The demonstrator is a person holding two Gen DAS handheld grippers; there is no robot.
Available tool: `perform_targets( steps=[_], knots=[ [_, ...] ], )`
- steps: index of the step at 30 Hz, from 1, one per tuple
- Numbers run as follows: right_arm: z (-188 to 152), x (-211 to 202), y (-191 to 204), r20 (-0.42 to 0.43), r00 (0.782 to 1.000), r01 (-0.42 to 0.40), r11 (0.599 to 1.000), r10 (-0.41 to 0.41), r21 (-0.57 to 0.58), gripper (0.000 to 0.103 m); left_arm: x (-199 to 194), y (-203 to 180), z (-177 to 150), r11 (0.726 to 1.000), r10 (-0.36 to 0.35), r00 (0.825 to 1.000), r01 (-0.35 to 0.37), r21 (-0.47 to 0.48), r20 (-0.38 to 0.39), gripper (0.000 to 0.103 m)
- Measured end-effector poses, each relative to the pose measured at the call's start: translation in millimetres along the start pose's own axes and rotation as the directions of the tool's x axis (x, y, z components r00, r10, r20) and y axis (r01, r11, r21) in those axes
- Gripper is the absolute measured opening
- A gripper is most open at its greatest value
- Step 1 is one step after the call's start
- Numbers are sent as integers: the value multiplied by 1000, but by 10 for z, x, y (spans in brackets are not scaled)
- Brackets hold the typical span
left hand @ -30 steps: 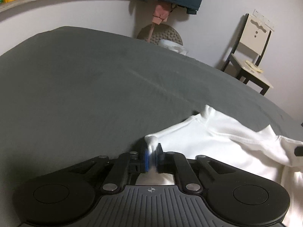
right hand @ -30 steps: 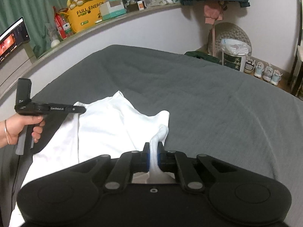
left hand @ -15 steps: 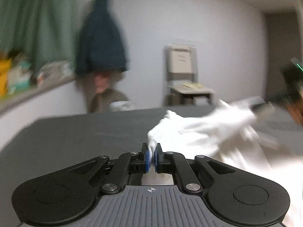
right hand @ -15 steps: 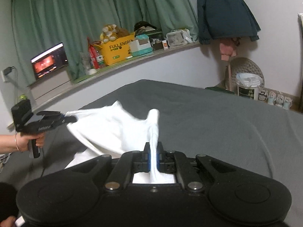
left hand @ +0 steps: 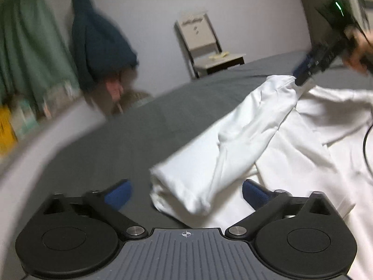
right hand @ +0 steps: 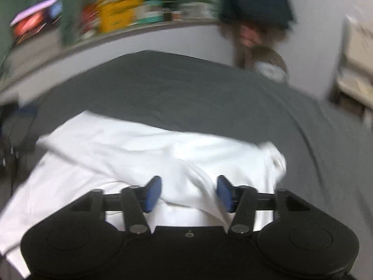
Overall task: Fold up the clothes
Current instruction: 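Lift the hem with both grippers and fold it toward the collar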
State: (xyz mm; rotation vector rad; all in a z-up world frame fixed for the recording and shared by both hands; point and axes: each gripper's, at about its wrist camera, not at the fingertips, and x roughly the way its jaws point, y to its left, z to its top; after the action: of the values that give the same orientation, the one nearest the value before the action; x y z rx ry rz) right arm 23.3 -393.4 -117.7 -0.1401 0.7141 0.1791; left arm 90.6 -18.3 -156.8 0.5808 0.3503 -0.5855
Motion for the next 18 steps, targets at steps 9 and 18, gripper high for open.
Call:
perform_targets(
  steps=[9,18],
  knots=[
    [-207,227,377,9,992,116,897,-124,-426,68,336,-459,383,933,-6,987,64,353,-162,102],
    [-244,255,-133,42,998,-37,987,44,-157,41,838,-368,498,976,-212,950,218,-2,-229,37]
  ],
)
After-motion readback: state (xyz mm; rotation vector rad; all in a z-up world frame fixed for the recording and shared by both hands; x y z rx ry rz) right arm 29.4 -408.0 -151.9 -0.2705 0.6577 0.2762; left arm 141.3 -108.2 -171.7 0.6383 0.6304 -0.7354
